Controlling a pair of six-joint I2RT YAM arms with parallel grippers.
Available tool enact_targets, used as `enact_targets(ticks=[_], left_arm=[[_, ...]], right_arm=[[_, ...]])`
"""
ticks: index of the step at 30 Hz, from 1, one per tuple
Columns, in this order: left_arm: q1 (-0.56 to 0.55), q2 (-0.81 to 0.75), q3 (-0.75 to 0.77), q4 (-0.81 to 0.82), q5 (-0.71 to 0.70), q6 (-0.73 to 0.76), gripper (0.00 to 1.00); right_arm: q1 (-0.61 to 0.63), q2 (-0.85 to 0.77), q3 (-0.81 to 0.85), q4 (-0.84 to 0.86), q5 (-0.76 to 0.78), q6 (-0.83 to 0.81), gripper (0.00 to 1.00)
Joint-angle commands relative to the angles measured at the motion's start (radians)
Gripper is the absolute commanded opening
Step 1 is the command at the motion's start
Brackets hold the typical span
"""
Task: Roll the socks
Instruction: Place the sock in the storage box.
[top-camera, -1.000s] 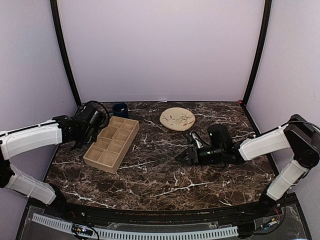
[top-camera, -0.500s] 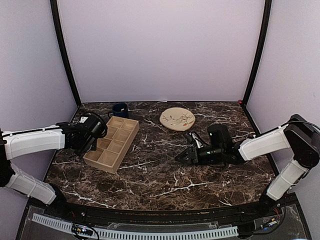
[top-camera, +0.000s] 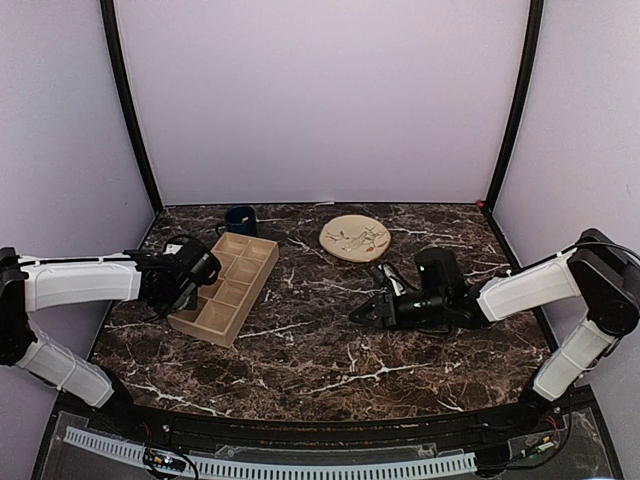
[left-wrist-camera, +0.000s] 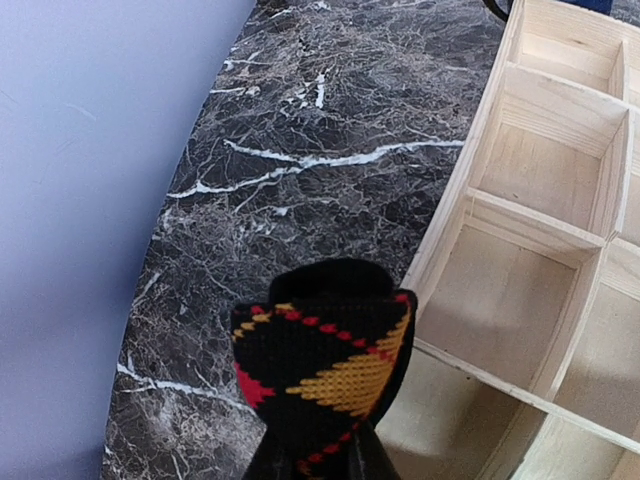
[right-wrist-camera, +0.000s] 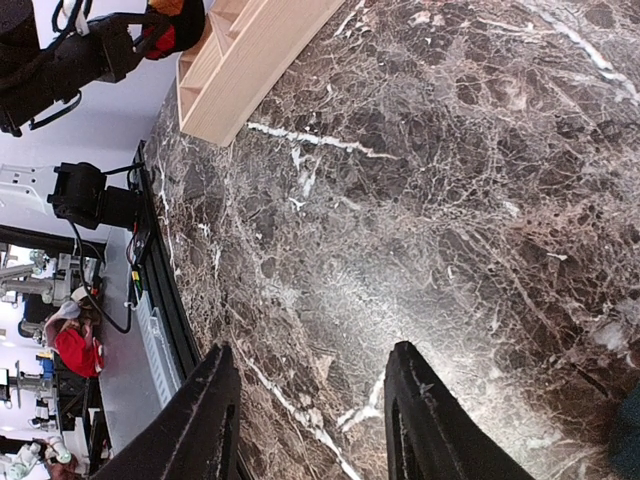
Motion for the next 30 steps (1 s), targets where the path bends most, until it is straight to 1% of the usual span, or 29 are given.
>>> enact_targets(ticks=[1,7,18,30], left_arm=[[-0.018,0.053,0.02,-0.013,0.006,-0.037,0.0],[-0.05,0.123,0.045,-0.06,0.017,-0.108,0.0],[-0.084,0.178,0.05,-0.089,0.07,-0.195,0.0],[-0.082,0.213,0.047,-0.075,0.131,-0.206,0.0]], right_arm=[[0.008,0.008,-0.006,0.037,-0.011,-0.006,0.45],[0.008,0.006,-0.003,0.033,-0.015,-0.008,0.45],[0.007,-0.011,-0.006,0.023,-0.019,-0.015,0.45],[0.008,-0.035,-0.003,0.001,-0.012,-0.021,0.45]])
